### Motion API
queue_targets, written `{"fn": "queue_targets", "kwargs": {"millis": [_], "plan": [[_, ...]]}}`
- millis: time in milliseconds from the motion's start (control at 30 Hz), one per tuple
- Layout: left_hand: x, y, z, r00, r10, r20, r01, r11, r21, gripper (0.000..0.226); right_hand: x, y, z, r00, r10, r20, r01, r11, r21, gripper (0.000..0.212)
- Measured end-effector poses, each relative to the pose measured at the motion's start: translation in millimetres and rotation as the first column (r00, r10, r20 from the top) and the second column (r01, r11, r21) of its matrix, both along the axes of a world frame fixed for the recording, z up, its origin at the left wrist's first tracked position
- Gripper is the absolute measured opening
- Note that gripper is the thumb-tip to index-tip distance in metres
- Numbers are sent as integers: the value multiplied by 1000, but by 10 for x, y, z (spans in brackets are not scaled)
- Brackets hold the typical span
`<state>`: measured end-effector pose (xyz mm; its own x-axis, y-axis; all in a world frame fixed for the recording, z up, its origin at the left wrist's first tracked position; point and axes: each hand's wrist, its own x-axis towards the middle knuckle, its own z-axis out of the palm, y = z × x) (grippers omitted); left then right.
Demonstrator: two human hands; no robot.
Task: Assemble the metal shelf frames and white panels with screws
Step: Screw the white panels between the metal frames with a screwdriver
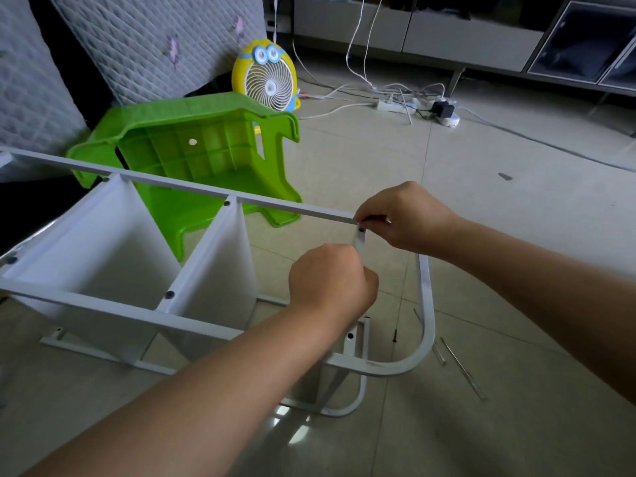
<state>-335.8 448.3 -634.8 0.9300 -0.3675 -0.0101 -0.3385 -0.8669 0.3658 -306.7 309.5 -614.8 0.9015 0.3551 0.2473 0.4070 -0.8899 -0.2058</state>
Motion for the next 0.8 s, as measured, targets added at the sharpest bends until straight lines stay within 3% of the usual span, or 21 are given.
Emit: {"fn": "queue_targets", "kwargs": {"millis": [200,467,800], "plan": [[-100,147,70,989,-145,-1,145,983,113,38,-10,-21,-3,1000,-26,-9,27,999,28,16],[-136,164,24,989,-147,7,146,987,63,39,-51,-35,24,998,-46,-49,48,998,41,17],[-143,173,26,990,-138,-6,138,989,57,39,-1,-11,78,996,53,-65,-62,986,-152,19]]}}
